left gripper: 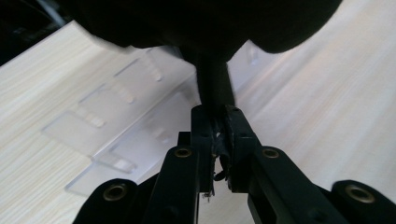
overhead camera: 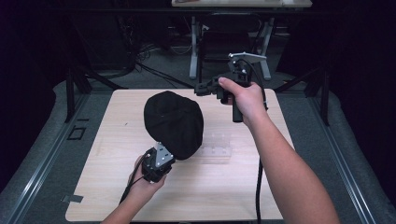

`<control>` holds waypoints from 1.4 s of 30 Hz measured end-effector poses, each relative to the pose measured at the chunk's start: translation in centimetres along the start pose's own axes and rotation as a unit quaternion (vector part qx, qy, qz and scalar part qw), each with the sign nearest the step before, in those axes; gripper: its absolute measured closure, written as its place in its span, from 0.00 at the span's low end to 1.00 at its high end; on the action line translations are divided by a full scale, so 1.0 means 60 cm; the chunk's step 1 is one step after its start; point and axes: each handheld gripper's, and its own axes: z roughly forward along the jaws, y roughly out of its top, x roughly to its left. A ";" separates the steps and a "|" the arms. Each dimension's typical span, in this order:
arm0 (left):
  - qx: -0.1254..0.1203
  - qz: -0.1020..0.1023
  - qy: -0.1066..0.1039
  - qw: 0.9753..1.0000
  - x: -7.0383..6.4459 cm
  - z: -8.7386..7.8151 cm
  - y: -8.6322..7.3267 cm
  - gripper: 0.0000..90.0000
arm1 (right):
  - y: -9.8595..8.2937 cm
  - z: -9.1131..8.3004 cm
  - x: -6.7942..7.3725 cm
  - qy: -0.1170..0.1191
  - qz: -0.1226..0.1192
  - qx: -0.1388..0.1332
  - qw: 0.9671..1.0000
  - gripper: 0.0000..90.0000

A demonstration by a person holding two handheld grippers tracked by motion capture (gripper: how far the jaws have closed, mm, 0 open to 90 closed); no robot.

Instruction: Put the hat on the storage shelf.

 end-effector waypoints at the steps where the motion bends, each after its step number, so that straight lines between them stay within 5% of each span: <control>1: 0.000 -0.006 -0.003 1.000 0.003 0.000 -0.004 0.94 | 0.000 0.000 -0.001 -0.001 0.000 0.000 1.000 0.87; 12: -0.004 -0.023 -0.004 1.000 0.005 -0.001 -0.016 0.91 | -0.004 -0.011 -0.005 -0.018 -0.003 -0.005 1.000 0.86; 23: 0.001 -0.047 0.001 0.999 0.027 -0.028 -0.046 0.71 | -0.018 -0.037 -0.019 -0.058 -0.014 -0.012 0.998 0.86; 30: 0.001 -0.101 -0.001 0.995 0.063 -0.055 -0.086 0.62 | -0.038 -0.063 -0.031 -0.107 -0.026 -0.014 0.994 0.85; 33: -0.005 -0.118 -0.001 0.993 0.072 -0.056 -0.101 0.59 | -0.045 -0.070 -0.034 -0.104 -0.025 -0.015 0.994 0.84; 42: 0.004 -0.136 0.004 0.991 0.086 -0.051 -0.128 0.57 | -0.062 -0.073 -0.053 -0.156 -0.034 -0.008 0.987 0.84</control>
